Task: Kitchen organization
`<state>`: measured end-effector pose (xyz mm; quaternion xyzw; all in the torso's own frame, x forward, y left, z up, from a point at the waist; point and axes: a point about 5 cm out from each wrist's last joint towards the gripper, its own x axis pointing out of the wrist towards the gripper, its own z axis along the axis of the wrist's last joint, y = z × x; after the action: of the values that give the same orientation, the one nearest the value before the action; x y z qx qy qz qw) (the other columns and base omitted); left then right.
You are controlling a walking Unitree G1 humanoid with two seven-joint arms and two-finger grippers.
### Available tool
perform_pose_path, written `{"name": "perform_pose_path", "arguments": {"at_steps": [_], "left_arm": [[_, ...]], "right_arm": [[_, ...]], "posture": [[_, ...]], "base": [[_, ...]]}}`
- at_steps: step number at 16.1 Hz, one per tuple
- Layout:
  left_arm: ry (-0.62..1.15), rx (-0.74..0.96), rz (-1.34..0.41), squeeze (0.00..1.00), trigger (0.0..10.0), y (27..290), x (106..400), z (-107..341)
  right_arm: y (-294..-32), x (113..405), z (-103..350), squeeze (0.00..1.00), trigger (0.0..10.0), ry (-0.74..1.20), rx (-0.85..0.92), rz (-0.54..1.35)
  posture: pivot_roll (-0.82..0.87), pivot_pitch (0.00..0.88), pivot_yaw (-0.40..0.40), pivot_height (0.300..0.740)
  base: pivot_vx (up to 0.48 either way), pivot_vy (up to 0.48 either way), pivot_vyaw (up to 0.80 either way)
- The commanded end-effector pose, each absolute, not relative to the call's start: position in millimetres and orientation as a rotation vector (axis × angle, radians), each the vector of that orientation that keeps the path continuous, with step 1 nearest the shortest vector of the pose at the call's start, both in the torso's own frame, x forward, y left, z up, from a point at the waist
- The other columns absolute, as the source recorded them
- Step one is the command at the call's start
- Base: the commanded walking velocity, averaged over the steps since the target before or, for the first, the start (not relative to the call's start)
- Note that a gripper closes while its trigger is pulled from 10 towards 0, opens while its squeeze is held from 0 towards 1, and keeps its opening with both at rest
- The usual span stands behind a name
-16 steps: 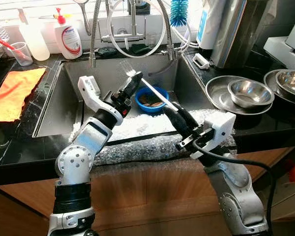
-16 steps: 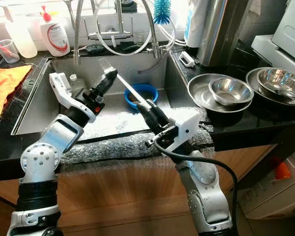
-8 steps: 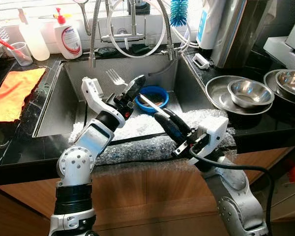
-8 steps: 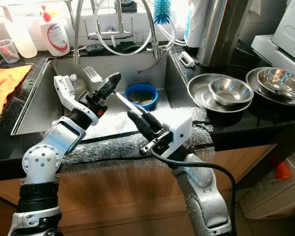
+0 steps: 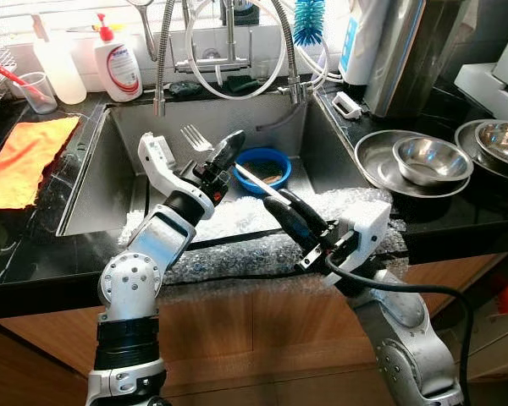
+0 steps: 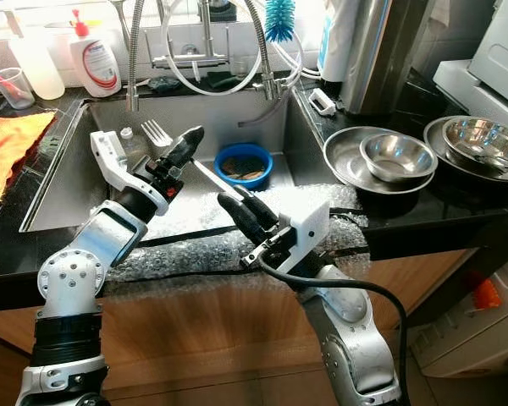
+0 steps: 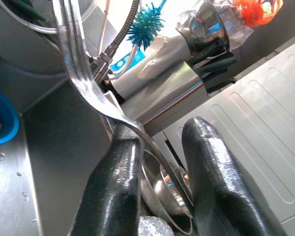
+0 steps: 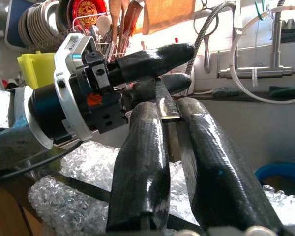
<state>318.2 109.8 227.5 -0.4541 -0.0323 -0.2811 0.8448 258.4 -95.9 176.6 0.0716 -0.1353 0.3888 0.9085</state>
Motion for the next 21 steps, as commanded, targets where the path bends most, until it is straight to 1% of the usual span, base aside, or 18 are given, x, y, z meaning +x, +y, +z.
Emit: {"name": "perform_pose_path", "arguments": {"at_steps": [1, 7, 12, 16, 17, 18, 21], "left_arm": [[-0.080, -0.959, -0.583, 0.00, 0.0, 113, 318, 230], [-0.077, -0.985, -0.587, 0.00, 0.0, 112, 318, 231], [-0.087, -1.055, -0.571, 0.00, 0.0, 117, 319, 233], [-0.087, -1.067, -0.566, 0.00, 0.0, 119, 319, 234], [-0.088, -1.070, -0.560, 0.00, 0.0, 120, 320, 234], [-0.090, -1.070, -0.557, 0.00, 0.0, 121, 320, 234], [-0.108, -1.064, -0.532, 0.00, 0.0, 128, 322, 236]], "right_arm": [[-94, 256, 181, 0.00, 10.0, -0.295, 0.146, 0.813], [-95, 257, 179, 0.00, 10.0, -0.285, 0.139, 0.807], [-95, 258, 178, 0.00, 10.0, -0.277, 0.137, 0.796], [-96, 259, 177, 0.00, 10.0, -0.275, 0.134, 0.785], [-96, 260, 177, 0.29, 10.0, -0.274, 0.134, 0.778], [-96, 260, 177, 1.00, 10.0, -0.274, 0.135, 0.777], [-97, 261, 177, 1.00, 10.0, -0.275, 0.134, 0.768]], "posture": [[-0.04, 0.029, 0.021, 0.740], [-0.04, 0.027, 0.022, 0.740], [-0.04, 0.025, 0.022, 0.740], [-0.04, 0.025, 0.022, 0.740], [-0.04, 0.025, 0.022, 0.740], [-0.04, 0.025, 0.022, 0.740], [-0.04, 0.023, 0.023, 0.740]], "base": [[0.000, 0.000, 0.00], [0.000, 0.000, 0.00], [0.000, 0.000, 0.00], [0.000, 0.000, 0.00], [0.000, 0.000, 0.00], [0.000, 0.000, 0.00], [0.000, 0.000, 0.00]]}}
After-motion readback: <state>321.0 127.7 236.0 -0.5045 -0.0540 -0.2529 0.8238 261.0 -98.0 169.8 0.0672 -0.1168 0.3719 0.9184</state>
